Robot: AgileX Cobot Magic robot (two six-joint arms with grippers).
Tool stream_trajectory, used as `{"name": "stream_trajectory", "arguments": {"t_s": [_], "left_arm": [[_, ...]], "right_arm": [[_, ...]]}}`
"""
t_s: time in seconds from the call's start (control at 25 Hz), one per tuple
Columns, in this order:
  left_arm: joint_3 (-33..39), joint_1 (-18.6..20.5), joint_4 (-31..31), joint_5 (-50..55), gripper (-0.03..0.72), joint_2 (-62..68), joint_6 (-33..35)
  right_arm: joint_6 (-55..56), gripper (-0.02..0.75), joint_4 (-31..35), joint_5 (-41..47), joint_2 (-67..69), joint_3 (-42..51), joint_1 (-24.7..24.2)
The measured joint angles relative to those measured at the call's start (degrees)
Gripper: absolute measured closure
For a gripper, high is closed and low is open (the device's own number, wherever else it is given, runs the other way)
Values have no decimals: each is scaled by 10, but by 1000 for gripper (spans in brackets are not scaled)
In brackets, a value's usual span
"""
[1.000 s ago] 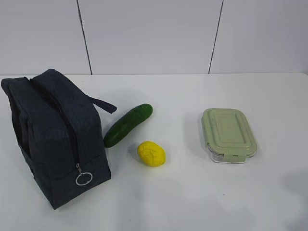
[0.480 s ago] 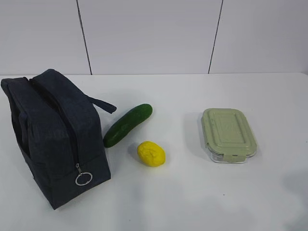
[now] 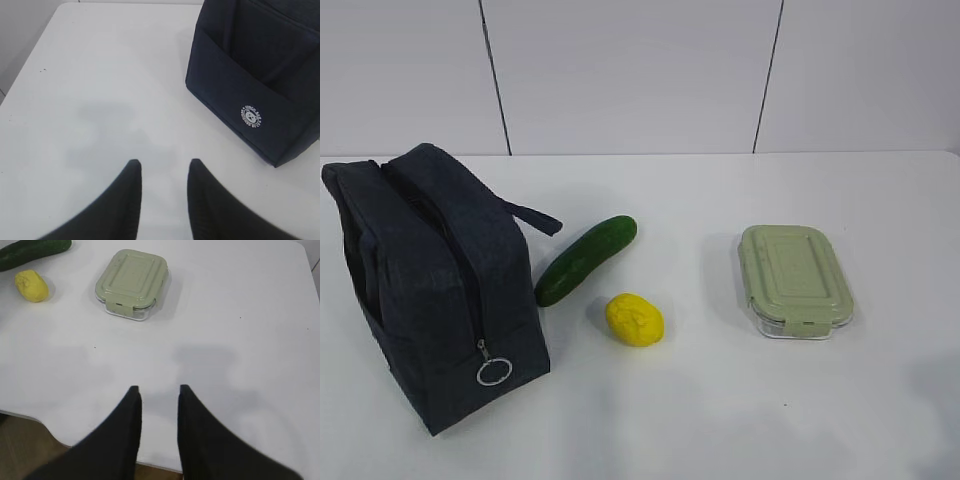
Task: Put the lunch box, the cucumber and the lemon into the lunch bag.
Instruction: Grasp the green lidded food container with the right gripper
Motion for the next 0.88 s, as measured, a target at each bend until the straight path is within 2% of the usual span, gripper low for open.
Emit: {"name": "stream_trajectory", "arguments": {"t_s": [0.12, 0.28, 0.48, 0.68, 0.88], "left_arm": [[0, 0, 0, 0, 453, 0, 0], [0, 0, 0, 0, 453, 0, 0], [0, 0, 0, 0, 453, 0, 0], [0, 0, 0, 0, 453, 0, 0], [0, 0, 0, 0, 453, 0, 0]], "right_arm": [[0, 492, 0, 0, 0, 0, 0], [2, 481, 0, 0, 0, 0, 0], [81, 439, 14, 1, 13, 0, 0], [97, 328, 39, -3, 122, -20, 0], [98, 296, 25, -25, 233, -99, 0]]}}
